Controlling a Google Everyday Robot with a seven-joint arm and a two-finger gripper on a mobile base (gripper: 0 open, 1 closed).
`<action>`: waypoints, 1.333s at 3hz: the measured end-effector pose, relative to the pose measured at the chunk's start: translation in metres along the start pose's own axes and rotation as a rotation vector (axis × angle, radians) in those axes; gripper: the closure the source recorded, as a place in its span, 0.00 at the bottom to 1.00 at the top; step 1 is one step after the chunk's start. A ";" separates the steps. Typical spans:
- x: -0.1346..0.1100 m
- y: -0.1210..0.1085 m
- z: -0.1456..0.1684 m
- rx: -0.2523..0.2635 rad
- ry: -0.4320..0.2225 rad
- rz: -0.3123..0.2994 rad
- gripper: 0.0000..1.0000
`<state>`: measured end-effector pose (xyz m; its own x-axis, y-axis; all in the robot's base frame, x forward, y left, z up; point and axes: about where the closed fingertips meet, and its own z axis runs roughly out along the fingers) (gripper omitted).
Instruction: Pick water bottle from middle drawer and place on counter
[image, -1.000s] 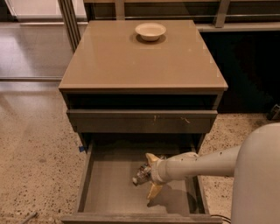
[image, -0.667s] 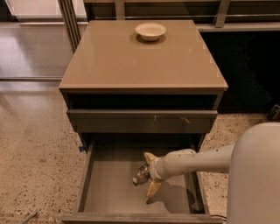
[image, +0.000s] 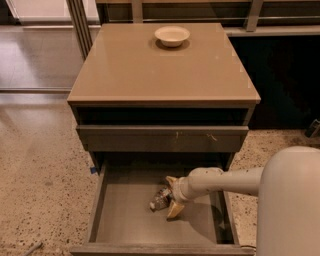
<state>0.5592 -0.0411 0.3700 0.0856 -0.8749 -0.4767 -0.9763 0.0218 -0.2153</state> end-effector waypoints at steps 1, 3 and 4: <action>0.000 0.001 0.000 -0.002 0.000 0.000 0.42; 0.000 0.001 0.000 -0.002 0.000 0.000 0.89; 0.000 0.001 0.000 -0.002 0.000 0.000 1.00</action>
Offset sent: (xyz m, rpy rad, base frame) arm -0.0009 0.0001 -0.0005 -0.0002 0.0015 0.0010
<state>0.5582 -0.0409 0.3695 0.0858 -0.8749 -0.4767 -0.9767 0.0207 -0.2137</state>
